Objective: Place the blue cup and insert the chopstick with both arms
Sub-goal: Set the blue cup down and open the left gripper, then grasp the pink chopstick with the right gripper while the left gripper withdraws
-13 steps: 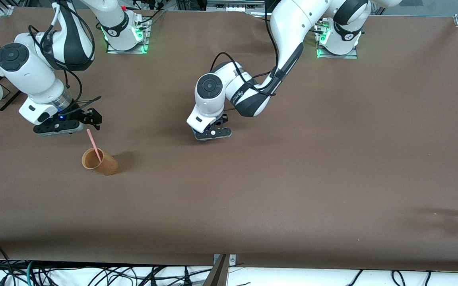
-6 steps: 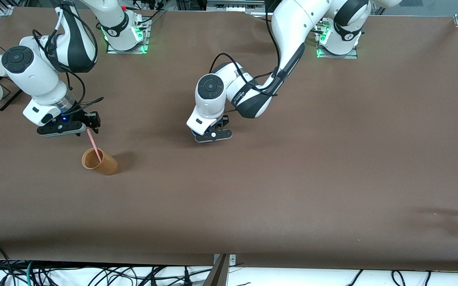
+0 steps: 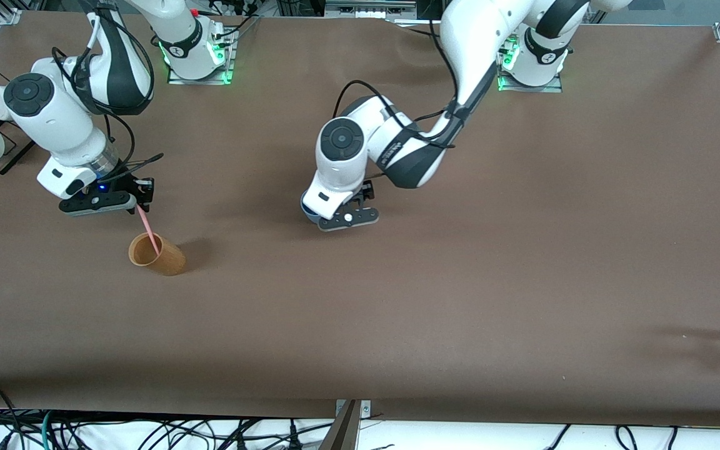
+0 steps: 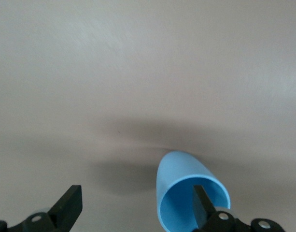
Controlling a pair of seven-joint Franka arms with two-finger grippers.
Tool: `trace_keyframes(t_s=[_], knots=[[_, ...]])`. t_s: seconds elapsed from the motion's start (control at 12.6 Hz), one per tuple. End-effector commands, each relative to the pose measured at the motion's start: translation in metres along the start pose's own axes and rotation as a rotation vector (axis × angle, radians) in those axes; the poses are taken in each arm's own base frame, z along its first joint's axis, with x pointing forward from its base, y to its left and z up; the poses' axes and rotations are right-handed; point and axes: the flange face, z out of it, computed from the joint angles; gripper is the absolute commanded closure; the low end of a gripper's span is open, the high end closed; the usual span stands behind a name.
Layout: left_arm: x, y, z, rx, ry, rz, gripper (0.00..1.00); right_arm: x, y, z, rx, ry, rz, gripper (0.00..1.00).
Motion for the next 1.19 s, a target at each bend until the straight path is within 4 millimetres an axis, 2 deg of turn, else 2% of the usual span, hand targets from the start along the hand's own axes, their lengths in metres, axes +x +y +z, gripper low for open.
trace_keyframes(t_s=[0.0, 0.08, 0.24, 0.4, 0.55, 0.79, 1.11], knots=[[0.037, -0.031, -0.067, -0.043, 0.016, -0.031, 0.00, -0.003, -0.001, -0.002, 0.004, 0.016, 0.003, 0.75], [0.044, -0.038, -0.088, -0.056, 0.040, 0.017, 0.00, -0.003, -0.001, -0.002, 0.004, 0.016, 0.003, 0.77], [0.072, -0.068, -0.119, -0.059, 0.059, 0.051, 0.00, -0.003, -0.001, -0.002, 0.004, 0.016, 0.006, 0.81], [0.092, -0.101, -0.153, -0.055, 0.063, 0.096, 0.00, -0.002, -0.001, -0.002, 0.005, 0.017, 0.006, 0.86], [0.116, -0.149, -0.189, -0.022, 0.042, 0.167, 0.00, -0.002, -0.001, -0.003, 0.004, 0.018, 0.007, 0.91], [0.151, -0.227, -0.231, 0.006, 0.012, 0.281, 0.00, -0.001, -0.001, -0.001, 0.005, 0.015, 0.008, 0.94], [0.166, -0.329, -0.274, 0.022, -0.005, 0.282, 0.00, 0.002, -0.001, -0.005, 0.004, 0.023, 0.006, 1.00]])
